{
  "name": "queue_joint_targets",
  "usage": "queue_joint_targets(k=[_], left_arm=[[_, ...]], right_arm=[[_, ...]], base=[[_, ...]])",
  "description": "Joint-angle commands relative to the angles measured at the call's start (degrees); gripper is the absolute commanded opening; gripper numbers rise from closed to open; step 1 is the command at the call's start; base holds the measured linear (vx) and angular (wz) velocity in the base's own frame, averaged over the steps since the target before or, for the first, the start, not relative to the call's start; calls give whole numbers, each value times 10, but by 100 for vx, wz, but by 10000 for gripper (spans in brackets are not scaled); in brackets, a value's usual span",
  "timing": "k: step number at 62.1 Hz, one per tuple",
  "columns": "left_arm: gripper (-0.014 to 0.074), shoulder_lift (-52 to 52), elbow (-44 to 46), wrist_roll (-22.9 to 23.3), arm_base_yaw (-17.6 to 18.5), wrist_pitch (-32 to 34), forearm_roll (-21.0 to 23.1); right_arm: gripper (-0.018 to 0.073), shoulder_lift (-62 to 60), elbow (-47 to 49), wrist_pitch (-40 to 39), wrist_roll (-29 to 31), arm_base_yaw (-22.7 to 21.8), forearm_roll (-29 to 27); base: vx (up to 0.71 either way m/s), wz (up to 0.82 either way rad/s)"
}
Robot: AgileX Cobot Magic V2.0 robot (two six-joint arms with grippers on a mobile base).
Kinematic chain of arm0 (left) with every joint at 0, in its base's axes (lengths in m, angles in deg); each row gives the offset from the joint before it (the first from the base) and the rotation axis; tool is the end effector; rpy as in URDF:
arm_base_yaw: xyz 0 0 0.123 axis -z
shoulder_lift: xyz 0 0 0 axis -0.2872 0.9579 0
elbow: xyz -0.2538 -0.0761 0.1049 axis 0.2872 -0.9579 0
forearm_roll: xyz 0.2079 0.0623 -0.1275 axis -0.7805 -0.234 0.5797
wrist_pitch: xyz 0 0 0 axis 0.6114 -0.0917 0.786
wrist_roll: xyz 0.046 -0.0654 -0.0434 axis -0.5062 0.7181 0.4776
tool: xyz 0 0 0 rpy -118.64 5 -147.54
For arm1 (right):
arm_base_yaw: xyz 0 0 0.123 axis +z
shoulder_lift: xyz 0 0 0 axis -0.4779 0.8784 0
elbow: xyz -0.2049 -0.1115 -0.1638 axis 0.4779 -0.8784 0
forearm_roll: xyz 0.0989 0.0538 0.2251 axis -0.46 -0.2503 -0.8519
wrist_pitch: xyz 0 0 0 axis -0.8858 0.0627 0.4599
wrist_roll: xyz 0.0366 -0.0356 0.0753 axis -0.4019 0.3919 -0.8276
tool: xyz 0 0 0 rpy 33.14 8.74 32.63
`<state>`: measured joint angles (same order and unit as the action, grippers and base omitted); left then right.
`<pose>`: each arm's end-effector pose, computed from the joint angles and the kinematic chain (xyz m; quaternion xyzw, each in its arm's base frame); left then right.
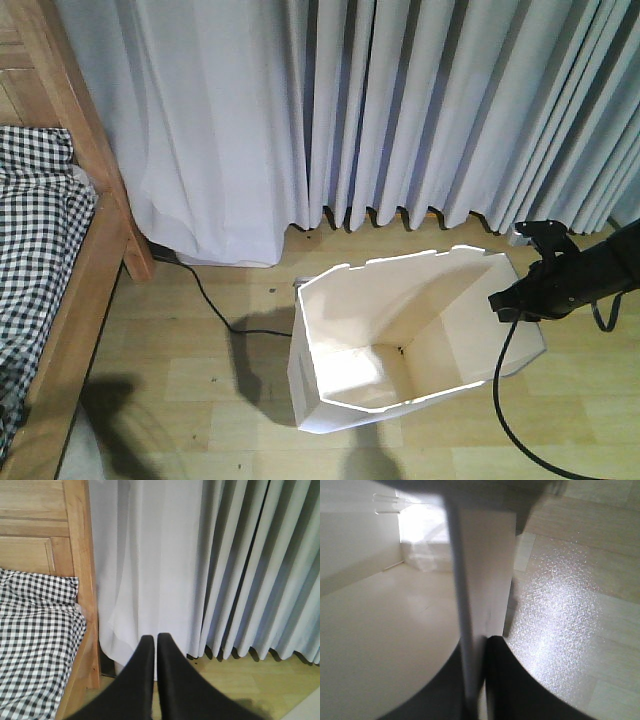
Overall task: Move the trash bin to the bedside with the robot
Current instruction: 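Carry the bin with the right gripper toward the curtains beside the bed, then lower the bin onto the floor near the bed with the right gripper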
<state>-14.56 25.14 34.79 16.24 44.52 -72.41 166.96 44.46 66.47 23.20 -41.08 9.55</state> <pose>0.0549 -0.0006 0.1811 -0.0319 0.7706 -0.0282 0.6359 0.3297 -0.0379 0.0358 -0.1247 0.9713 0.1622 0.1210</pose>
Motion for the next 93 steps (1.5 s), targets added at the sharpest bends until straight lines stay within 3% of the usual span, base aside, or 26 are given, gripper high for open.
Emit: queue_joint_targets(k=[1,60,70,93], left_arm=[[-6,-8,-7,3,0,40,2],[-6,-8,-7,3,0,40,2],[-6,-8,-7,3,0,40,2],[-6,-8,-7,3,0,40,2]], right_arm=[[-5,-42,11,72,-7,-1,-50],[-5,-42,11,72,-7,1,-52],[-5,-34,11,35,-13,1,-53],[-5,79,79,6,-25,1,-74]], base=[[12,0],[5,1],[0,0],[0,0]])
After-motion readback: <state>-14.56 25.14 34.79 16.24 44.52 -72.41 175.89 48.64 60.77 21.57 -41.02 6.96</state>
